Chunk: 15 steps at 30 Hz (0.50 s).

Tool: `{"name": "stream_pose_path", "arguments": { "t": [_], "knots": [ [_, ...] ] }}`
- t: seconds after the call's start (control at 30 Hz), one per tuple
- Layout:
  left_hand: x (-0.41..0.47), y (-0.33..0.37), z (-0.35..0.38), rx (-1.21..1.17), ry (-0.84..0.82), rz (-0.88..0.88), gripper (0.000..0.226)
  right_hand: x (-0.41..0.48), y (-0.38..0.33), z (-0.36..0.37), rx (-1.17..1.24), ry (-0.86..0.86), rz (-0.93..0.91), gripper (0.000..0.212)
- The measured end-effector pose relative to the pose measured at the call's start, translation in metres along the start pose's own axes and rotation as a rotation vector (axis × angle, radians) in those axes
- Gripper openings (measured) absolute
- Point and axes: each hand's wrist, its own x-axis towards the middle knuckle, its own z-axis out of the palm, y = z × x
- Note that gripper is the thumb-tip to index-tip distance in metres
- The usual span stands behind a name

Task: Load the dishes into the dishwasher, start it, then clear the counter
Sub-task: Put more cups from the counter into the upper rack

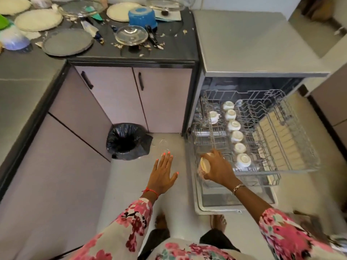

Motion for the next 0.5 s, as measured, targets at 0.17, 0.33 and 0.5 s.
{"name": "stream_pose_path", "arguments": {
  "t": [0.17,0.33,0.5],
  "knots": [
    [0.030,0.057,0.017,-0.010,-0.068,0.036,0.068,-0.007,0.064,-0.005,-0.048,0.018,-0.032,0.077],
    [0.067,0.119,0.037,-0.065,-0.081,-0.019,0.069,0.009,0.142,-0.023,-0.008,-0.015,-0.165,0.083],
    [0.090,0.167,0.061,-0.111,-0.105,-0.132,0.070,0.043,0.205,-0.032,-0.160,-0.151,-0.342,0.084]
  ]
}}
